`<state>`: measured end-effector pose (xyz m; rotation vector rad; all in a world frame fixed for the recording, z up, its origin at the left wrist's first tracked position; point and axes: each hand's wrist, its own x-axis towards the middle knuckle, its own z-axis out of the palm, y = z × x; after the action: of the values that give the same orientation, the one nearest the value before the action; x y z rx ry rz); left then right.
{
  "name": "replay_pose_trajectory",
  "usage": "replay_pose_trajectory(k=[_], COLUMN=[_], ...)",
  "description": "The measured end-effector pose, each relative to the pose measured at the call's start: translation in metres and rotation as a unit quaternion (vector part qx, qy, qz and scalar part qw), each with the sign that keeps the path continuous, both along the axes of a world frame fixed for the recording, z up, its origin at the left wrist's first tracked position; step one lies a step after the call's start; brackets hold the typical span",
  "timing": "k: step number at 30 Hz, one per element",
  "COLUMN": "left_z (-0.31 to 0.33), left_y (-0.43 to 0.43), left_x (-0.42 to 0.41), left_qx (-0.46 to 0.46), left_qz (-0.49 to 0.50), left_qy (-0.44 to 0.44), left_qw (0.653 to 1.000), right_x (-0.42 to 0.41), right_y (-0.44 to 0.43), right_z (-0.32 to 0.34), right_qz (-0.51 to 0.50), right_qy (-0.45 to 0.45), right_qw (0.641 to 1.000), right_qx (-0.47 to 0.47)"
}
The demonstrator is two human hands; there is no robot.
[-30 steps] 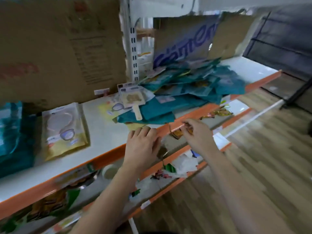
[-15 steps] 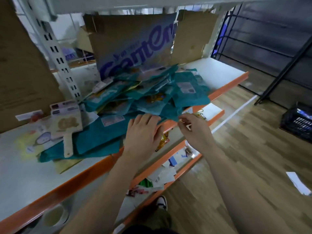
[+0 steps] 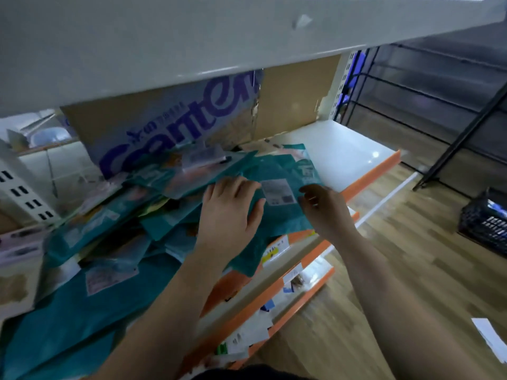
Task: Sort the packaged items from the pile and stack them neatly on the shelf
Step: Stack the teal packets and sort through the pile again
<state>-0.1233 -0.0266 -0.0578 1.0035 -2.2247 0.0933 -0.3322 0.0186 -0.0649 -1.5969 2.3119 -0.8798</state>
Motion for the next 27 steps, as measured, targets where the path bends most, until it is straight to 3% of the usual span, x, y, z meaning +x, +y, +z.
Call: replay_pose_trajectory(k=[7,15,23,27], left_z=[-0.01,-0.015,-0.029,-0.032], left_y=[-0.008,0.008,0.042,0.054], left_x=[-0.035,-0.092,-0.117,-0.12], left_qx=[-0.005,0.048,0.097,0.112], left_qz=[0.053,0.207,0.33,0.36], left_qy=[-0.016,-0.029,-0.008,-0.005], left_qw=[0.998,0.977,0.939,0.926], right_x=[-0.051,-0.098,-0.104,-0.101], right_y=[-0.054,-0.101,-0.118,-0.12], right_z=[-0.01,-0.02,-0.031,-0.039], right_qz=[0.076,0.19,0.248,0.221], right_qy=[-0.003,-0.03,-0.172,-0.316], right_qw=[0.997,0.981,0.95,0.919], right_qx=[-0.003,0.034,0.081,0.084])
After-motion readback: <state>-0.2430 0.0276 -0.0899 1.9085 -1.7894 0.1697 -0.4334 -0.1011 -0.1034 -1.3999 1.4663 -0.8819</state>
